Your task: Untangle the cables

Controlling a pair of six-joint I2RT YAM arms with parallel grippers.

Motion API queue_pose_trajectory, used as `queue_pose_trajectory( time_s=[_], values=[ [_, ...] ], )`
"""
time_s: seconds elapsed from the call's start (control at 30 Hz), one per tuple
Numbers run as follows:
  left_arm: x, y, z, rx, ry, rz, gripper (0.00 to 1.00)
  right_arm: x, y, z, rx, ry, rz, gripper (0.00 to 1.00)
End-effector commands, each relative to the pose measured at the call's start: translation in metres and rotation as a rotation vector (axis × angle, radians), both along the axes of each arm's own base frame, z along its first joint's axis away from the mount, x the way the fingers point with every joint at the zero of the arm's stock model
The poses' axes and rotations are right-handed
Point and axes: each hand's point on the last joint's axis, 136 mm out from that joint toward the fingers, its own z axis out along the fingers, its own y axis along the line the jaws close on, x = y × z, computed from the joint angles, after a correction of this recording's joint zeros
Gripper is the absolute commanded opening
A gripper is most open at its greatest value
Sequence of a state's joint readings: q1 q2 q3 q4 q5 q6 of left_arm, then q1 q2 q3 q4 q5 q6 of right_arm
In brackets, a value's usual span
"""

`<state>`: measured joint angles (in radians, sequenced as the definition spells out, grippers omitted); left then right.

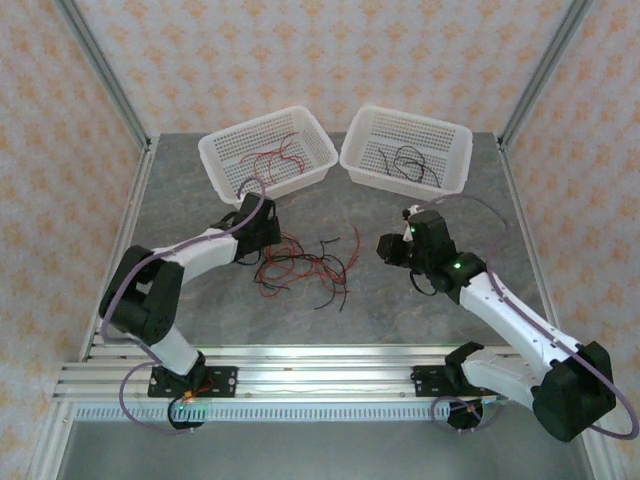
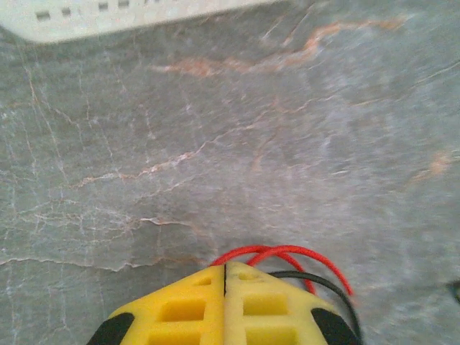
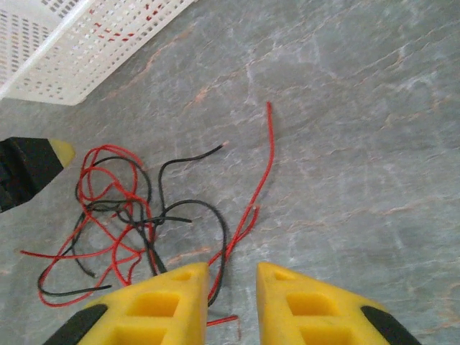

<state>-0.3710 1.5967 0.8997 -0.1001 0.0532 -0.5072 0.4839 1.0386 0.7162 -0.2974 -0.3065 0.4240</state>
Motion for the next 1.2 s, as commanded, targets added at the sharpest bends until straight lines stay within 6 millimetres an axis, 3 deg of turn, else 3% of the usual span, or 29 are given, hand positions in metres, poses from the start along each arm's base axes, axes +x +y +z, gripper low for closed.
queue_pose_trajectory(
  time_s=[0.0,0.17,0.23,0.37,0.57,0.6,0.7,0.93,1.17],
  values=[
    [-0.008,-0.019,0.040,-0.074,-0.083,-0.034,0.00,-0.001,0.025,0.007,0.178,0.002,0.023,0.24],
    [-0.026,-0.034,0.074,-0.102,-0.138,-0.060,0.00,0.000,0.064,0.012,0.441,0.053,0.007,0.24],
    [-0.029,-0.026,0.074,-0.068,-0.124,-0.034,0.00,0.001,0.079,0.015,0.448,0.064,0.024,0.26],
    [-0.034,-0.004,0.052,0.032,-0.007,0.010,0.20,0.006,0.091,0.013,0.375,0.076,0.027,0.27],
    [-0.037,0.003,0.010,0.029,0.101,0.009,0.23,0.003,0.079,0.007,0.296,0.075,-0.007,0.28],
    [-0.036,0.003,0.002,0.031,0.117,0.010,0.22,0.000,0.075,0.015,0.304,0.054,-0.009,0.28],
    [-0.035,0.004,-0.015,0.031,0.148,0.016,0.21,-0.003,0.071,0.013,0.293,0.055,-0.012,0.28],
    [-0.035,0.009,-0.036,0.047,0.181,0.042,0.16,-0.008,0.061,0.004,0.246,0.058,-0.030,0.28],
    [-0.036,0.015,-0.039,0.061,0.184,0.062,0.13,-0.011,0.058,-0.001,0.235,0.064,-0.033,0.28]
  ],
)
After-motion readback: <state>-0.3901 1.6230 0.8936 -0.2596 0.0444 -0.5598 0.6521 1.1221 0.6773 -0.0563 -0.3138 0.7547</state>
